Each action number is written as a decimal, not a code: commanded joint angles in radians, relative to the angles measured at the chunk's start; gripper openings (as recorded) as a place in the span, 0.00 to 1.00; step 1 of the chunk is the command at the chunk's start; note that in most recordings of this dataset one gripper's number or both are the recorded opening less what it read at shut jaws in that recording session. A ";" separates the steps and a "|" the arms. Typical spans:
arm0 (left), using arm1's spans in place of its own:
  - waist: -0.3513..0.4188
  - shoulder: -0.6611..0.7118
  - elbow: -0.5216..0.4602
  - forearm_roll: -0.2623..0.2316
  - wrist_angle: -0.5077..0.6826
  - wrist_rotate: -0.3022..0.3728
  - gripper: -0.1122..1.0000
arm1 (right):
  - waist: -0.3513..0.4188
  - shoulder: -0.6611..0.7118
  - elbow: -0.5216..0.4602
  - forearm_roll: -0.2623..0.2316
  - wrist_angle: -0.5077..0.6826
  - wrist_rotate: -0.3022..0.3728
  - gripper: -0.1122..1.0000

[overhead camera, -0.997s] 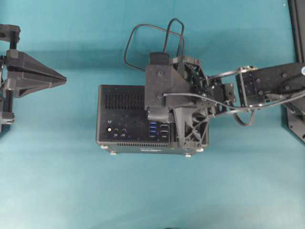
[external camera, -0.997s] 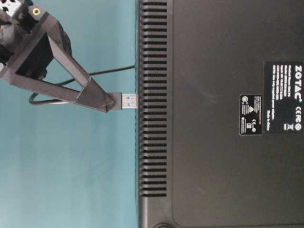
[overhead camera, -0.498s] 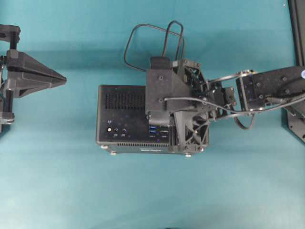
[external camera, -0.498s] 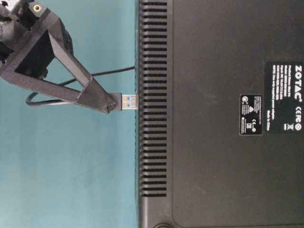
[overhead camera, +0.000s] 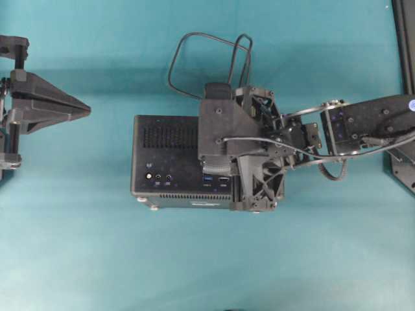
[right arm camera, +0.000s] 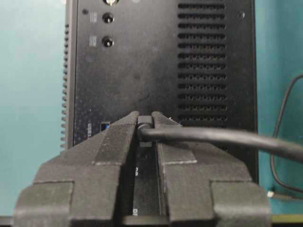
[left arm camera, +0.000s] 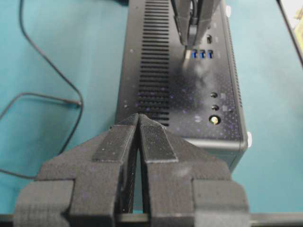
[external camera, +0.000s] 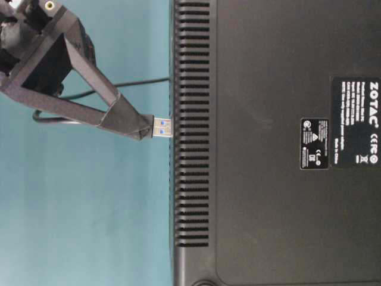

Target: Insert the USB into the PC box with both arms.

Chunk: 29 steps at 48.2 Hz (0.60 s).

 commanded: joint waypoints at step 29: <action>0.002 -0.003 -0.012 0.002 -0.009 0.000 0.17 | 0.011 0.006 0.005 0.003 0.021 0.014 0.19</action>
